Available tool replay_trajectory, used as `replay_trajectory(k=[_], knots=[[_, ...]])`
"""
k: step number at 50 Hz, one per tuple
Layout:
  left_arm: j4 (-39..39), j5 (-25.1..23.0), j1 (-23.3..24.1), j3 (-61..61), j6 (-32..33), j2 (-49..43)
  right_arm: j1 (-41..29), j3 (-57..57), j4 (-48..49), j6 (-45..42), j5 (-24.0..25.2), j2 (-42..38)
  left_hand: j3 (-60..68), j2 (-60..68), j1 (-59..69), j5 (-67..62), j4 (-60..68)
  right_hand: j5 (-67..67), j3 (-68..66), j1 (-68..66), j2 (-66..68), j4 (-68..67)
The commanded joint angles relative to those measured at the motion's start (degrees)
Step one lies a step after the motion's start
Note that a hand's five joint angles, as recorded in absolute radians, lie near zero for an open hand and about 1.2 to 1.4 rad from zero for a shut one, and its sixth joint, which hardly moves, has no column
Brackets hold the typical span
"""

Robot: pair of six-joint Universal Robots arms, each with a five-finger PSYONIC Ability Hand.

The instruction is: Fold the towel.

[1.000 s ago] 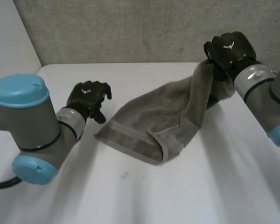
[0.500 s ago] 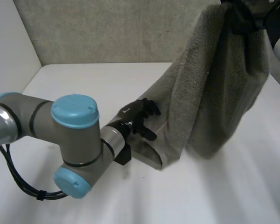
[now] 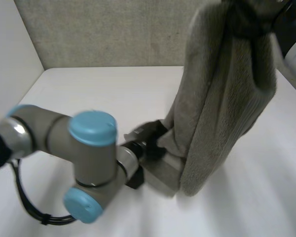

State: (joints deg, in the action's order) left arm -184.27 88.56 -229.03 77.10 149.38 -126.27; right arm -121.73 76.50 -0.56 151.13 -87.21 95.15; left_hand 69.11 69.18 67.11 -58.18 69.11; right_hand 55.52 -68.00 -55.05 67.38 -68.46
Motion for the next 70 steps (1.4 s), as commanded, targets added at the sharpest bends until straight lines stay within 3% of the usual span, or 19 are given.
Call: replay_trajectory(k=[1,3,5,6,8,11,22,28,33,35,36,37,38,39,40,43,46,57,70], knots=[[4.8,1.62,-11.71,5.35,12.6,12.71,5.96,3.47,-5.4,-5.75,0.55,-6.8,10.89,10.82,12.89,-11.82,10.89,14.48,-12.0,-24.95,12.62,-11.54],[5.41,1.62,-14.08,6.58,17.7,14.74,7.81,4.09,-7.6,-6.89,0.73,-8.29,10.89,10.82,12.89,-11.82,10.89,14.48,-12.0,-24.95,12.62,-11.54],[7.25,1.53,-17.76,8.85,27.93,18.41,8.88,4.62,-9.82,-7.79,1.26,-9.98,10.89,10.82,12.89,-11.82,10.89,14.48,-12.0,-24.95,12.62,-11.54],[7.26,1.53,-17.77,8.86,27.99,18.43,9.32,5.14,-11.82,-8.57,2.04,-11.28,10.89,10.82,12.89,-11.82,10.89,14.48,-12.0,-24.95,12.62,-11.54],[10.32,1.62,-19.87,10.0,37.35,20.79,9.5,5.5,-13.77,-9.28,2.84,-12.7,10.89,10.82,12.89,-11.82,10.89,14.48,-12.0,-24.95,12.62,-11.54],[13.92,1.62,-20.93,10.35,43.95,21.24,9.94,5.85,-18.34,-11.3,4.77,-15.6,10.89,10.82,12.89,-11.82,10.89,14.48,-12.0,-24.95,12.62,-11.54],[20.44,1.88,-21.55,7.64,56.19,15.19,9.06,4.36,-31.96,-26.59,5.21,-25.98,10.89,10.82,12.89,-11.82,10.89,14.48,-12.0,-24.95,12.62,-11.54],[19.56,1.8,-21.11,0.07,57.69,8.85,8.71,-9.22,-27.42,-26.26,3.73,-34.22,10.89,10.82,12.89,-11.82,10.89,14.48,-12.0,-24.95,12.62,-11.54],[9.02,1.71,-20.67,-12.06,57.08,4.63,7.92,-24.59,-14.09,-18.89,-0.31,-36.87,10.89,10.82,12.89,-11.82,10.89,14.48,-12.0,-24.95,12.62,-11.54],[-5.06,1.71,-20.76,-17.57,54.98,4.98,7.92,-28.42,-7.53,-16.22,-1.73,-36.52,10.89,10.82,12.89,-11.82,10.89,14.48,-12.0,-24.95,12.62,-11.54],[-5.14,1.71,-20.76,-17.59,54.97,4.98,7.83,-30.69,0.21,-13.96,-2.86,-35.57,10.89,10.82,12.89,-11.82,10.89,14.48,-12.0,-24.95,12.62,-11.54],[-14.27,1.62,-20.5,-18.2,53.23,5.85,7.83,-30.71,8.38,-12.02,-3.74,-33.64,10.89,10.82,12.89,-11.82,10.89,14.48,-12.0,-24.95,12.62,-11.54],[-24.11,1.79,-20.41,-18.04,50.95,7.6,7.83,-30.71,8.46,-12.0,-3.75,-33.62,10.89,10.82,12.89,-11.82,10.89,14.48,-12.0,-24.95,12.62,-11.54],[-24.21,1.8,-20.41,-18.03,50.93,7.62,8.09,-28.97,16.04,-10.44,-4.27,-30.84,10.89,10.82,12.89,-11.82,10.89,14.48,-12.0,-24.95,12.62,-11.54],[-32.65,2.06,-20.58,-17.42,48.49,10.05,8.35,-25.99,22.81,-9.2,-4.72,-28.2,10.89,10.82,12.89,-11.82,10.89,14.48,-12.0,-24.95,12.62,-11.54],[-41.93,1.88,-20.58,-14.45,44.53,14.01,8.44,-22.71,28.33,-8.75,-4.72,-25.89,10.89,10.82,12.89,-11.82,10.89,14.48,-12.0,-24.95,12.62,-11.54],[-40.83,1.88,-21.28,-12.42,43.28,16.22,7.83,-17.0,31.23,-8.93,-4.1,-23.34,10.89,10.82,12.89,-11.82,10.89,14.48,-12.0,-24.95,12.62,-11.54],[-30.19,-0.13,-21.37,3.99,43.54,13.87,7.92,-0.47,19.63,-8.93,1.87,-24.04,10.89,10.82,12.89,-11.82,10.89,14.48,-12.0,-24.95,12.62,-11.54],[-22.64,-0.31,-21.38,21.24,49.07,7.79,8.09,10.34,6.71,-8.84,2.05,-36.35,10.89,10.82,12.89,-11.82,10.89,14.48,-12.0,-24.95,12.62,-11.54]])
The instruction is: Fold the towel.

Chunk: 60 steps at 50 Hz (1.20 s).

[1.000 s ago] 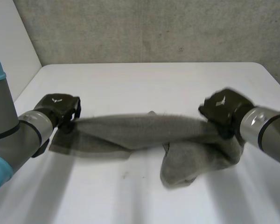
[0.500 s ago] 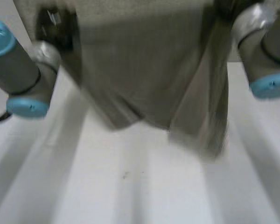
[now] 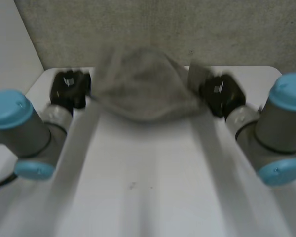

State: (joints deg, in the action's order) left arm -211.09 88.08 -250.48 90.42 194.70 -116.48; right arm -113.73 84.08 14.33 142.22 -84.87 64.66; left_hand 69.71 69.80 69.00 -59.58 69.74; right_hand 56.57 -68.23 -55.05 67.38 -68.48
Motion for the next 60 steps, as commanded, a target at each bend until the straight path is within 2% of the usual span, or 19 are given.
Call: replay_trajectory(k=[1,4,5,6,7,8,11,17,20,25,28,31,33,36,38,41,46,52,60], knots=[[4.2,0.16,0.07,7.93,3.76,-1.99,0.44,2.93,-11.48,-0.01,-0.29,-5.95,10.29,10.2,11.0,-10.42,10.26,13.43,-11.77,-24.95,12.62,-11.52],[6.39,0.34,0.25,10.04,4.73,-0.94,0.7,3.19,-18.51,0.42,0.23,-4.47,10.29,10.2,11.0,-10.42,10.26,10.66,-9.0,-22.18,9.84,-8.75],[7.87,0.42,0.25,11.09,4.81,0.8,0.97,3.71,-20.72,0.78,0.41,-2.72,10.29,10.2,11.0,-10.42,10.26,-11.35,13.01,-0.17,-12.17,13.26],[9.19,0.42,0.25,12.14,4.73,3.08,0.97,3.72,-20.74,0.78,0.41,-2.7,10.29,10.2,11.0,-10.42,10.26,-11.57,13.23,0.05,-12.39,13.48],[9.21,0.42,0.25,12.15,4.73,3.11,1.58,4.76,-22.13,0.87,0.41,-0.44,10.29,10.2,11.0,-10.42,10.26,-29.89,31.55,18.37,-30.71,31.8],[10.6,0.51,0.16,13.54,4.64,5.63,2.8,5.9,-22.32,0.87,0.76,1.67,10.29,10.2,11.0,-10.42,10.26,-35.24,36.89,23.72,-36.05,37.15],[12.36,0.51,-0.1,16.01,4.55,9.77,5.18,7.84,-21.62,0.95,1.89,6.15,10.29,10.2,11.0,-10.42,10.26,-37.81,39.46,26.28,-38.62,39.71],[12.99,0.42,-1.07,20.06,4.46,16.2,6.68,8.03,-20.66,0.61,7.16,11.62,10.29,10.2,11.0,-10.42,10.26,-37.99,39.64,26.46,-38.8,39.89],[12.99,0.16,-1.77,21.73,4.38,18.49,7.12,7.41,-20.57,-0.1,8.85,11.71,10.29,10.2,11.0,-10.42,10.26,-38.15,39.81,26.63,-38.97,40.06],[12.99,0.25,-1.95,22.26,4.38,19.28,6.42,1.89,-19.16,-1.67,15.42,10.58,10.29,10.2,11.0,-10.42,10.26,-40.34,42.0,28.82,-41.15,42.25],[12.99,0.34,-2.12,22.52,4.38,19.19,6.24,0.03,-19.16,-2.65,16.67,8.9,10.29,10.2,11.0,-10.42,10.26,-40.17,41.83,28.65,-40.98,42.08],[12.99,0.34,-2.39,22.52,4.29,18.84,5.54,-4.63,-19.07,-6.16,19.04,4.24,10.29,10.2,11.0,-10.42,10.26,-39.67,41.32,28.14,-40.48,41.57],[12.99,0.42,-2.47,22.61,4.11,18.84,3.53,-7.61,-19.51,-12.81,21.49,0.4,10.29,10.2,11.0,-10.42,10.26,-39.0,40.65,27.47,-39.81,40.9],[12.9,0.42,-2.56,22.61,4.02,18.66,2.46,-8.32,-19.25,-17.33,22.64,-1.38,10.29,10.2,11.0,-10.42,10.26,-38.99,40.65,27.47,-39.81,40.9],[12.9,0.42,-2.65,22.7,3.94,18.58,1.41,-9.02,-19.68,-26.94,24.83,-4.27,10.29,10.2,11.0,-10.42,10.26,-38.99,40.65,27.47,-39.81,40.9],[12.9,0.42,-2.74,22.87,3.94,18.57,1.06,-9.11,-19.86,-35.92,26.85,-6.29,10.29,10.2,11.0,-10.42,10.26,-38.49,40.15,26.97,-39.3,40.4],[12.81,0.25,-3.35,23.31,3.94,18.4,0.97,-9.64,-20.56,-45.43,30.72,-9.63,10.29,10.2,11.0,-10.42,10.26,-37.82,39.48,26.3,-38.63,39.73],[12.9,0.16,-3.35,23.31,3.94,17.87,0.97,-11.4,-23.81,-52.29,33.28,-12.54,10.29,10.2,11.0,-10.42,10.26,-36.98,38.63,25.45,-37.79,38.88],[12.9,0.16,-3.35,23.31,3.94,17.26,1.15,-12.28,-26.01,-53.54,32.93,-14.56,10.29,10.2,11.0,-10.42,10.26,-36.31,37.96,24.79,-37.12,38.22]])
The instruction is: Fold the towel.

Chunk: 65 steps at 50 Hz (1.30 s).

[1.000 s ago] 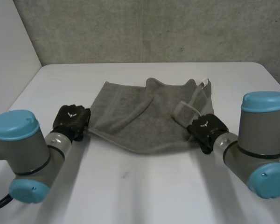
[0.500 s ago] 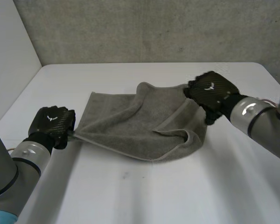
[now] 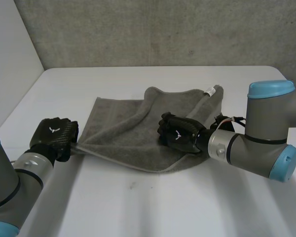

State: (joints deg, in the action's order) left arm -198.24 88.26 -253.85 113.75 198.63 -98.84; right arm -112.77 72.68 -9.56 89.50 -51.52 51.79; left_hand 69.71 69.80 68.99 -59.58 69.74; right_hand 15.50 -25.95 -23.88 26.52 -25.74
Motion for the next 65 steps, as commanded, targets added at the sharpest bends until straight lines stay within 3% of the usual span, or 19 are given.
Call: replay_trajectory(k=[1,11,13,14,15,19,27,34,42,43,47,51,60,65], knots=[[0.05,-0.02,0.02,-0.02,0.0,-0.39,0.18,-0.87,-2.13,-0.82,-0.43,-1.69,10.29,10.2,11.01,-10.42,10.26,4.77,-4.32,-6.39,3.75,-4.53],[-0.04,-0.1,0.02,-0.02,0.0,-0.48,1.94,-2.1,-2.57,0.06,-3.42,-2.31,10.29,10.2,11.01,-10.42,10.26,18.23,-17.78,-19.84,17.2,-17.99],[-0.04,-0.1,-0.07,-0.02,0.0,-0.48,2.9,-3.24,-4.4,0.59,-6.04,-2.13,10.29,10.2,11.01,-10.42,10.26,39.13,-38.68,-40.75,38.11,-38.89],[-0.04,-0.1,-0.07,-0.02,0.0,-0.48,2.9,-3.24,-4.41,0.59,-6.05,-2.13,10.29,10.2,11.01,-10.42,10.26,39.25,-38.8,-40.87,38.23,-39.02],[-0.04,-0.1,-0.07,-0.11,0.0,-0.48,3.6,-3.77,-5.28,1.29,-7.18,-2.04,10.29,10.2,11.01,-10.42,10.26,51.74,-51.3,-53.36,50.72,-51.51],[-0.04,-0.1,-0.07,-0.11,0.0,-0.48,5.45,-3.95,-5.47,3.75,-9.48,-1.34,10.29,10.2,11.01,-10.42,10.26,54.5,-54.05,-56.12,53.48,-54.26],[0.05,-0.02,0.02,-0.19,0.0,-0.48,12.91,-0.27,-0.82,27.0,-19.4,3.13,10.29,10.2,11.01,-10.42,10.26,54.5,-54.05,-56.12,53.48,-54.26],[0.23,-0.1,0.2,-0.19,0.0,-0.48,16.17,6.32,-1.07,40.63,-24.77,6.91,10.29,10.2,11.01,-10.42,10.26,54.5,-54.05,-56.12,53.48,-54.26],[0.31,-0.1,0.99,-0.11,0.0,-0.48,17.67,18.18,0.5,57.25,-21.97,12.53,10.29,10.2,11.01,-10.42,10.26,54.5,-54.05,-56.12,53.48,-54.26],[0.31,-0.1,0.99,-0.11,0.0,-0.48,17.76,20.38,2.16,58.76,-20.39,13.85,10.29,10.2,11.01,-10.42,10.26,38.24,-37.79,-39.86,37.22,-38.0],[0.31,-0.02,0.9,-0.11,0.0,-0.48,18.19,23.81,6.64,61.49,-18.63,16.23,10.29,10.2,11.01,-10.42,10.26,26.99,-26.55,-28.61,25.97,-26.76],[0.31,-0.02,0.9,-0.11,0.0,-0.39,20.56,27.42,11.92,62.2,-18.27,22.45,10.29,10.2,11.01,-10.42,10.26,12.03,-11.58,-13.65,11.01,-11.79],[0.49,0.07,0.81,-0.81,0.0,0.84,22.24,30.77,14.31,61.06,-16.07,29.6,10.29,10.2,11.01,-10.42,10.26,10.32,-9.87,-11.94,9.3,-10.08],[0.66,0.07,0.73,-2.04,-0.08,2.42,22.07,34.1,15.71,54.67,-6.87,32.58,10.29,10.2,11.01,-10.42,10.26,10.15,-9.71,-11.77,9.13,-9.92]])
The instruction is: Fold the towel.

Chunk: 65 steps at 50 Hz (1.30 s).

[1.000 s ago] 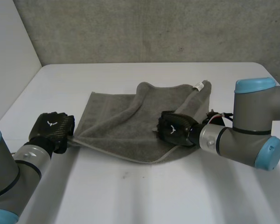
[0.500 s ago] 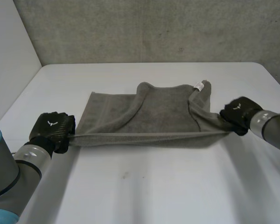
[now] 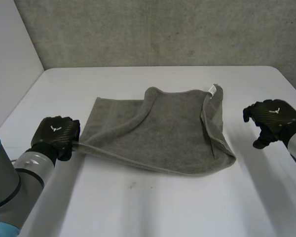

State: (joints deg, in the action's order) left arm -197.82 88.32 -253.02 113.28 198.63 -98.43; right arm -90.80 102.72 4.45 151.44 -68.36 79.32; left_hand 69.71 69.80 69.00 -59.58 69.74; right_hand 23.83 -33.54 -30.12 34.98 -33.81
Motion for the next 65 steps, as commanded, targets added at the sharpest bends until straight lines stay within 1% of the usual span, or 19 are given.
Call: replay_trajectory(k=[1,5,6,10,24,32,40,44,46,48,52,54,55,57,58,59,60,62,65], knots=[[0.41,0.01,-0.1,-2.09,-0.09,2.36,0.1,4.07,1.7,-7.3,10.0,5.06,10.29,10.2,11.0,-10.42,10.26,1.82,-2.11,-5.53,0.67,-1.84],[1.38,-0.07,-0.1,-3.5,-0.18,3.42,-0.52,6.17,1.7,-18.16,17.1,6.38,10.29,10.2,11.0,-10.42,10.26,-1.53,1.24,-2.18,-2.68,1.51],[1.38,-0.07,-0.1,-3.5,-0.18,3.42,-0.52,6.18,1.7,-18.2,17.12,6.38,10.29,10.2,11.0,-10.42,10.26,-1.54,1.25,-2.17,-2.69,1.52],[1.47,0.01,-0.02,-3.68,-0.26,3.34,-0.87,6.96,1.43,-30.29,21.94,5.41,10.29,10.2,11.0,-10.42,10.26,-3.72,3.43,0.01,-4.86,3.7],[1.47,-0.07,-0.02,-3.06,-1.14,2.54,-1.13,5.56,1.43,-56.93,23.63,-6.71,10.29,10.2,11.0,-10.42,10.26,-6.42,6.13,2.71,-7.57,6.4],[1.47,-0.07,-0.02,-2.8,-1.76,2.46,-2.1,3.02,1.7,-63.89,24.41,-11.28,10.29,10.2,11.0,-10.42,10.26,-4.75,4.46,1.04,-5.89,4.73],[1.47,-0.07,-0.1,-2.8,-1.93,2.37,-2.72,-0.76,2.4,-64.25,24.16,-16.03,10.29,10.2,11.0,-10.42,10.26,0.29,-0.58,-4.0,-0.86,-0.31],[1.47,-0.07,-0.1,-2.71,-1.93,2.37,-2.72,-2.09,5.04,-64.25,23.98,-17.18,10.29,10.2,11.0,-10.42,10.26,14.27,-14.56,-17.98,13.12,-14.29],[1.47,-0.07,-0.1,-2.71,-1.93,2.37,-2.8,-2.96,8.19,-63.47,23.46,-17.88,10.29,10.2,11.0,-10.42,10.26,39.36,-39.65,-43.07,38.21,-39.38],[1.47,-0.07,-0.1,-2.62,-1.93,2.37,-2.8,-3.49,9.42,-62.94,22.58,-18.14,10.29,10.2,11.0,-10.42,10.26,46.1,-46.39,-49.81,44.95,-46.12],[1.47,-0.07,-0.19,-2.54,-1.93,2.37,-3.07,-4.63,9.78,-60.03,19.85,-17.88,10.29,10.2,11.0,-10.42,10.26,46.17,-46.46,-49.88,45.02,-46.19],[1.47,-0.07,-0.45,-2.54,-1.93,2.37,-3.77,-6.12,9.7,-50.86,16.79,-17.36,10.29,10.2,11.0,-10.42,10.26,46.17,-46.46,-49.88,45.02,-46.19],[1.47,-0.07,-0.46,-2.54,-1.93,2.37,-3.77,-6.13,9.7,-50.81,16.77,-17.35,10.29,10.2,11.0,-10.42,10.26,46.17,-46.46,-49.88,45.02,-46.19],[1.56,0.01,-0.63,-2.54,-1.93,2.46,-3.34,-7.01,10.13,-36.12,15.02,-13.77,10.29,10.2,11.0,-10.42,10.26,46.17,-46.46,-49.88,45.02,-46.19],[1.56,0.01,-0.63,-2.62,-1.93,2.46,-3.33,-7.01,10.14,-36.04,15.01,-13.75,10.29,10.2,11.0,-10.42,10.26,46.17,-46.46,-49.88,45.02,-46.19],[1.56,0.01,-0.63,-2.62,-1.93,2.46,-2.98,-6.92,10.31,-28.73,14.32,-10.97,10.29,10.2,11.0,-10.42,10.26,46.17,-46.46,-49.88,45.02,-46.19],[1.56,0.01,-0.63,-2.62,-1.93,2.46,-2.98,-6.92,10.31,-28.66,14.31,-10.94,10.29,10.2,11.0,-10.42,10.26,46.17,-46.46,-49.88,45.02,-46.19],[1.65,0.01,-0.46,-2.54,-1.93,2.63,-1.84,-6.31,10.05,-16.59,12.04,-6.65,10.29,10.2,11.0,-10.42,10.26,46.17,-46.46,-49.88,45.02,-46.19],[1.73,0.01,-0.37,-2.54,-1.93,2.63,0.09,-5.08,9.26,-9.61,9.76,-5.84,10.29,10.2,11.0,-10.42,10.26,46.17,-46.46,-49.88,45.02,-46.19]])
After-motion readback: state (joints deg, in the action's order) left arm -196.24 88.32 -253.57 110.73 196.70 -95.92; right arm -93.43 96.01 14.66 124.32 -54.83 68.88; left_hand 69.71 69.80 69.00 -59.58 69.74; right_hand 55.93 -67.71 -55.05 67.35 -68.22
